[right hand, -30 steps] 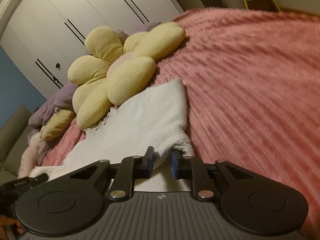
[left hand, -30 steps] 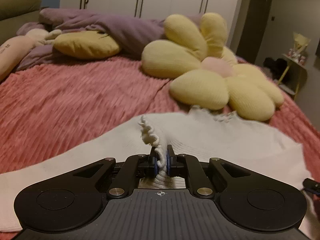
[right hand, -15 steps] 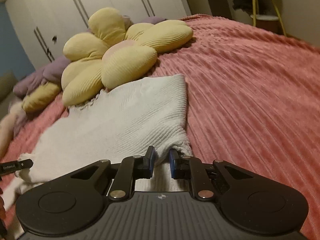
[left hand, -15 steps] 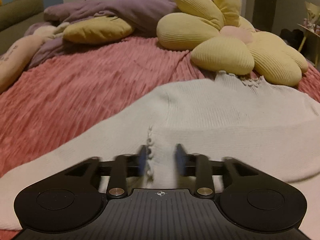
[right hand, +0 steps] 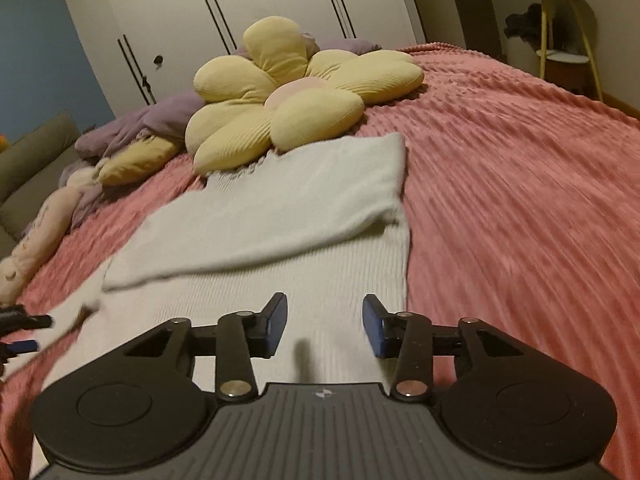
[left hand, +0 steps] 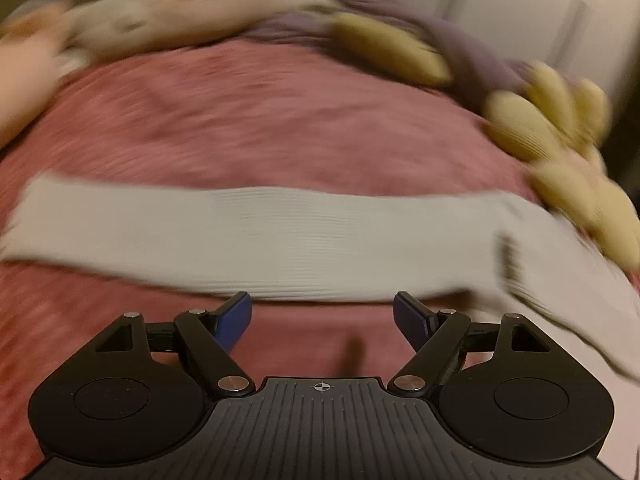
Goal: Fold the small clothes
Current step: 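Grasp the other sleeve cuff with the left gripper and fold it across the body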
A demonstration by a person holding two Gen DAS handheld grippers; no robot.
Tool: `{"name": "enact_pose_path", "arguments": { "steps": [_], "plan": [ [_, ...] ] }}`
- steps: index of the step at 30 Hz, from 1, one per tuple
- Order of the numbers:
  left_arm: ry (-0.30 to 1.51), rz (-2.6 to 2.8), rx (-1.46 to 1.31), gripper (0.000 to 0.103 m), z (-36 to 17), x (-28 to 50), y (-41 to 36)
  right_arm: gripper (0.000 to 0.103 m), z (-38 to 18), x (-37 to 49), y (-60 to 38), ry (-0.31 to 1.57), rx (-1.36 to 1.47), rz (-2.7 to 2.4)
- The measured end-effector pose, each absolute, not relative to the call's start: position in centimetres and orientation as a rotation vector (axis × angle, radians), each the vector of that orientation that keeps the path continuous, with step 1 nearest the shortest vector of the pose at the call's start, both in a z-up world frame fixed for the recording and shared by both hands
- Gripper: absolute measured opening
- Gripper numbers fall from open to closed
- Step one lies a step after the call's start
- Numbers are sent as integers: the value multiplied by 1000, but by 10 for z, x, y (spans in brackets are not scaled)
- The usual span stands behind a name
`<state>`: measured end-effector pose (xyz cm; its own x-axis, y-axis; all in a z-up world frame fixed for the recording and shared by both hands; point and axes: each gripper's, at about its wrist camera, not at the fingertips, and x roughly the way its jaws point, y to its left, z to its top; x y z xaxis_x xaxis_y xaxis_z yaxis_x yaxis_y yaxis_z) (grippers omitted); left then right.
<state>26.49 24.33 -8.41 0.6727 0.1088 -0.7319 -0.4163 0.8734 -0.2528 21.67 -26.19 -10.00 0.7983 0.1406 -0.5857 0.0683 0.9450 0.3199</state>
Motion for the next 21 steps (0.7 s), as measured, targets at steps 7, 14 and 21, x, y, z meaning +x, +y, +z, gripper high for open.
{"name": "enact_pose_path", "arguments": {
  "steps": [7,14,21],
  "plan": [
    [619,441,-858,67,-110,217,351,47,-100,198,-241,689,303,54],
    [452,518,-1295,9,-147,199,414,49,-100,200,-230,710,299,30],
    [483,464,-1074,9,-109,214,396,49,-102,198,-234,711,290,33]
  ]
}}
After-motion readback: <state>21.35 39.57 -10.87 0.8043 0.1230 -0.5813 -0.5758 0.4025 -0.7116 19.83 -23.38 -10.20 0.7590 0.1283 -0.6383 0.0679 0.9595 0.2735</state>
